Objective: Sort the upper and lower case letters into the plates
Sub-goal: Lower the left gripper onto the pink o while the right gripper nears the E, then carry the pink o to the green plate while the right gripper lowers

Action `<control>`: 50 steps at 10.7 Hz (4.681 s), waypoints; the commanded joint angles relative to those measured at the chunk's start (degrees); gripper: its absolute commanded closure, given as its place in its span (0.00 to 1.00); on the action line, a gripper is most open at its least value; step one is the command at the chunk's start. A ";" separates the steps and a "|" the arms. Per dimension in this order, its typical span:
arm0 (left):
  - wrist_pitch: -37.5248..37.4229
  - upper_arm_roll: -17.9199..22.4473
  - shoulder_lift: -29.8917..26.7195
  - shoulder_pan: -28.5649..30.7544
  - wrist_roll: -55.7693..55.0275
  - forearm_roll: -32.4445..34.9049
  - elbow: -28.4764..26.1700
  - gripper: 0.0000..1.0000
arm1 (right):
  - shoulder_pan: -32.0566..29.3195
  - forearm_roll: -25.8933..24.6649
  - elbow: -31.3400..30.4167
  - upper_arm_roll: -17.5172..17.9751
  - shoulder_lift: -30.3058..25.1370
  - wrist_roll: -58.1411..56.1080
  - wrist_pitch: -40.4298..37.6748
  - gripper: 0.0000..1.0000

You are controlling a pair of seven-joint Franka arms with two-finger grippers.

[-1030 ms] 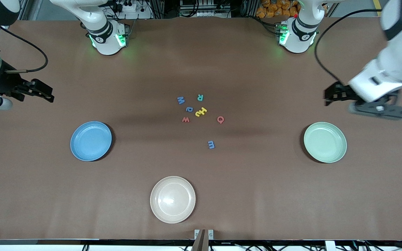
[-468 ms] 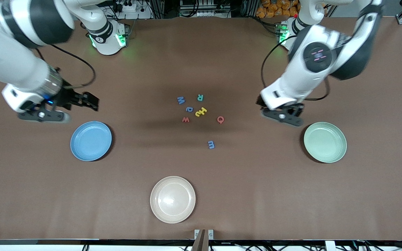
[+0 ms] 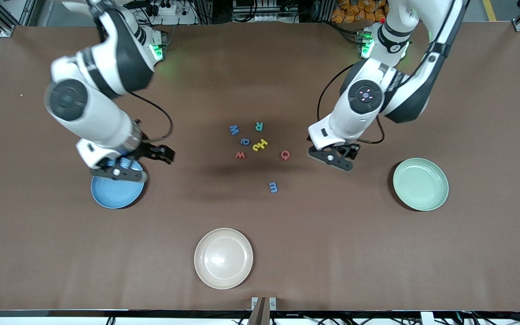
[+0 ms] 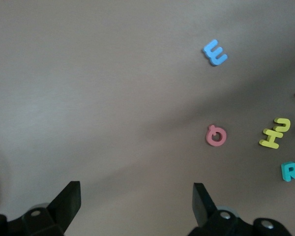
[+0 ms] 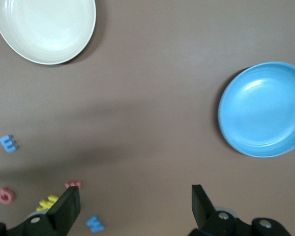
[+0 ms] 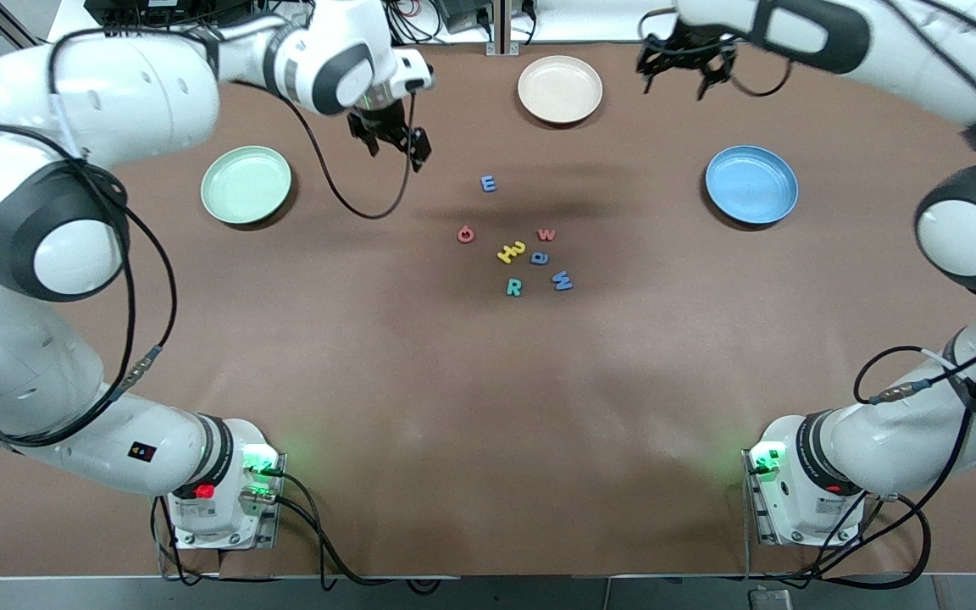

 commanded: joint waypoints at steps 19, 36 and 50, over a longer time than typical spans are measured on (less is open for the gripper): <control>10.05 0.61 19.90 -12.17 -22.94 7.36 7.10 0.10 | 7.01 -2.07 9.09 3.12 20.95 -3.35 14.03 0.00; 10.14 0.88 22.01 -11.56 -22.24 7.36 8.33 0.61 | 3.94 -1.36 13.92 2.86 24.83 -5.29 12.37 0.00; -0.75 1.05 7.25 11.89 -7.06 7.53 8.86 1.00 | 16.49 -2.24 23.81 2.16 32.18 8.15 19.06 0.00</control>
